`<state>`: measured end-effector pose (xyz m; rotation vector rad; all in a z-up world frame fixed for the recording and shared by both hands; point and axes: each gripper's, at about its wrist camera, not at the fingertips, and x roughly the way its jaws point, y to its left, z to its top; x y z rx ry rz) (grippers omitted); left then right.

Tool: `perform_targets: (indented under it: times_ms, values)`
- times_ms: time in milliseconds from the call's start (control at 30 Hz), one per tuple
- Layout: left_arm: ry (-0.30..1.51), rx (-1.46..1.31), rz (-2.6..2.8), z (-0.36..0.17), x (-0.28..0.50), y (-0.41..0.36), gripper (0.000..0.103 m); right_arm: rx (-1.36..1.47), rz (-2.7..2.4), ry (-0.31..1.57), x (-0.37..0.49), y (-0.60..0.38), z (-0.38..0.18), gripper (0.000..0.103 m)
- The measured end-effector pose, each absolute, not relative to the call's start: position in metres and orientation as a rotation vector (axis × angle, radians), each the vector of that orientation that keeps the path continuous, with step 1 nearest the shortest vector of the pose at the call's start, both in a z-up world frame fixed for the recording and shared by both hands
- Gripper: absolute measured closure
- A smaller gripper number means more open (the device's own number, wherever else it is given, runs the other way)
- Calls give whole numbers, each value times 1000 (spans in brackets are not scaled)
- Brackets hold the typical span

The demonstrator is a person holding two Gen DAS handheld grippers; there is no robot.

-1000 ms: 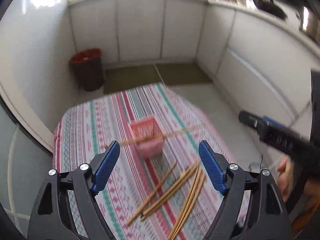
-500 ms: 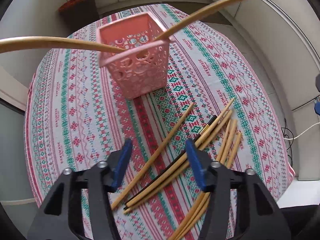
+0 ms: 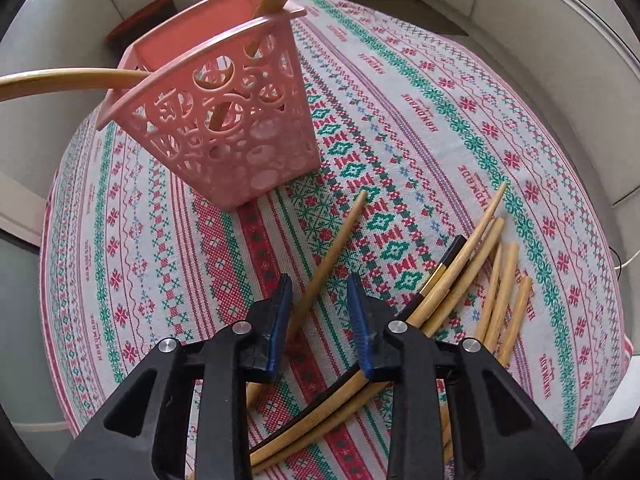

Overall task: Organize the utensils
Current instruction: 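Return the right gripper to the pile and grasp more wooden chopsticks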

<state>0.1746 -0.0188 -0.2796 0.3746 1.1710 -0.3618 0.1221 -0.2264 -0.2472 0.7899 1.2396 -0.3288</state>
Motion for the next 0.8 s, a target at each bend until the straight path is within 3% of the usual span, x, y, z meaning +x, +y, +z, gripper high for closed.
perform_targets:
  times_ms: [33, 167, 567, 800]
  values:
    - [1171, 368, -368, -279, 174, -17, 90, 803, -321, 1251, 125, -225, -253, 21]
    - [1142, 355, -377, -274, 163, -6, 96, 811, -292, 1256, 142, -210, -271, 21]
    - [950, 199, -432, -168, 109, 49, 98, 738, -261, 1191, 183, -163, -294, 24]
    - [911, 183, -464, -147, 99, 51, 98, 686, -259, 1190, 203, -139, -314, 24]
